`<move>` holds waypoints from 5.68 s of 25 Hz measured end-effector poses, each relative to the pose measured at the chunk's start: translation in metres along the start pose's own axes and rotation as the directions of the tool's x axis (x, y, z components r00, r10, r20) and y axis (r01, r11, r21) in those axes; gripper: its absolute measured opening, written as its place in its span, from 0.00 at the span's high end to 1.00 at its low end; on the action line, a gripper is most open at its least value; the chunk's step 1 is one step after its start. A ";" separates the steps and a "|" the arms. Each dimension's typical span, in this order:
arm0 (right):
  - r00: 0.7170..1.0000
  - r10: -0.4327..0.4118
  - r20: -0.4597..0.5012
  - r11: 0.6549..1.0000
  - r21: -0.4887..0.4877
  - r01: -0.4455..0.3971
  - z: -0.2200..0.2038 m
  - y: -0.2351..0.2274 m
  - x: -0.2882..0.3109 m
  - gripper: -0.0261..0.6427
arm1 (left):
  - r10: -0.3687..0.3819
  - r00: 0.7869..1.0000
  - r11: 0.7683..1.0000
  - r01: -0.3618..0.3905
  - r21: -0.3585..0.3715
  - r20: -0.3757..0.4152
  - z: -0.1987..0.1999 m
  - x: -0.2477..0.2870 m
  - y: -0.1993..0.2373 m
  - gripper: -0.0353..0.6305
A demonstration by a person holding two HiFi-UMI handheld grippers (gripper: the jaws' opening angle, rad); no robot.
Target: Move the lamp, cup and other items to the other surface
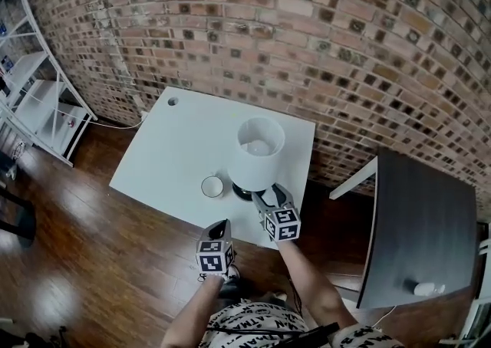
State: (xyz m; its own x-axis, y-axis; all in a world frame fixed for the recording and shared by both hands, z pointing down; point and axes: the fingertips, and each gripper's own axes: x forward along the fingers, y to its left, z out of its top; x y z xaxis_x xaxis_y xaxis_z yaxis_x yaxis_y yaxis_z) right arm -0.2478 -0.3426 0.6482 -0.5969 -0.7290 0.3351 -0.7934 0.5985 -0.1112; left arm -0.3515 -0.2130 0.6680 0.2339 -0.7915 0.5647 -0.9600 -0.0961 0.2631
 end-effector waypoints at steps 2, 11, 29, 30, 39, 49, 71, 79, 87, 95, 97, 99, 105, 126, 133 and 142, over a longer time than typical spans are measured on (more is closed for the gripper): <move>0.999 -0.015 -0.033 1.000 0.017 0.015 -0.009 -0.004 -0.029 0.51 | -0.013 1.000 1.000 0.013 -0.009 0.010 0.001 0.000 -0.009 0.95; 0.977 -0.128 -0.167 0.982 0.113 0.148 -0.033 -0.043 -0.150 0.51 | -0.080 0.995 0.996 0.082 -0.024 0.064 0.006 -0.008 -0.072 0.95; 0.948 -0.264 -0.177 0.933 0.201 0.298 -0.069 -0.090 -0.290 0.51 | -0.293 0.956 0.948 0.290 0.132 0.004 -0.021 -0.036 -0.228 0.94; 0.946 -0.273 -0.178 0.929 0.207 0.307 -0.072 -0.093 -0.300 0.51 | -0.302 0.953 0.944 0.299 0.138 -0.003 -0.025 -0.036 -0.237 0.94; 0.895 -0.408 -0.183 0.841 0.307 0.446 -0.104 -0.130 -0.374 0.51 | -0.395 0.916 0.891 0.400 0.214 -0.067 -0.042 -0.023 -0.305 0.95; 0.680 -0.707 -0.194 0.585 0.379 0.717 -0.101 -0.181 -0.453 0.40 | -0.634 0.726 0.629 0.684 0.369 -0.266 -0.047 -0.006 -0.402 0.95; 0.219 -0.935 -0.281 0.100 0.384 0.918 -0.175 -0.276 -0.790 0.40 | -0.771 0.384 0.190 0.900 0.392 -0.508 -0.187 -0.082 -0.663 0.95; 0.210 -0.939 -0.274 0.094 0.381 0.920 -0.184 -0.349 -0.847 0.40 | -0.772 0.369 0.166 0.903 0.396 -0.518 -0.216 -0.078 -0.760 0.95; 0.257 -0.921 -0.292 0.134 0.381 0.915 -0.198 -0.402 -0.861 0.43 | -0.754 0.402 0.195 0.892 0.408 -0.520 -0.224 -0.058 -0.812 0.95; 0.262 -0.896 -0.359 0.143 0.325 0.935 -0.213 -0.429 -0.856 0.57 | -0.734 0.436 0.239 0.884 0.402 -0.521 -0.226 -0.041 -0.820 0.95; 0.251 -0.896 -0.366 0.142 0.300 0.943 -0.214 -0.428 -0.858 0.57 | -0.727 0.447 0.252 0.880 0.402 -0.522 -0.227 -0.039 -0.813 0.95; 0.250 -0.897 -0.365 0.148 0.283 0.947 -0.213 -0.426 -0.860 0.65 | -0.719 0.460 0.267 0.875 0.405 -0.521 -0.225 -0.037 -0.805 0.95; 0.305 -0.899 -0.315 0.249 0.206 0.946 -0.175 -0.423 -0.828 0.65 | -0.715 0.536 0.370 0.835 0.408 -0.449 -0.192 -0.019 -0.768 0.95; 0.825 -0.548 -0.135 0.828 0.055 0.559 -0.003 -0.286 -0.369 0.65 | -0.431 0.896 0.839 0.442 0.317 -0.108 -0.014 0.031 -0.393 0.95; 0.922 -0.357 -0.147 0.934 -0.043 0.355 0.023 -0.210 -0.220 0.65 | -0.259 0.966 0.942 0.254 0.220 -0.008 0.015 0.021 -0.260 0.95; 0.969 -0.187 -0.164 0.979 -0.110 0.170 0.041 -0.148 -0.097 0.65 | -0.064 0.996 0.996 0.060 0.061 0.066 0.021 -0.006 -0.146 0.95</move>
State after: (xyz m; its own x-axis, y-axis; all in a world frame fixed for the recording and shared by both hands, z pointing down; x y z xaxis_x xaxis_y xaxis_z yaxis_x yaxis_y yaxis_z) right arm -0.0774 -0.3734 0.5938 -0.4103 -0.7634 0.4989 -0.8654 0.4984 0.0510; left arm -0.2160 -0.2065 0.6101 0.2847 -0.8215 0.4940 -0.9517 -0.1806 0.2481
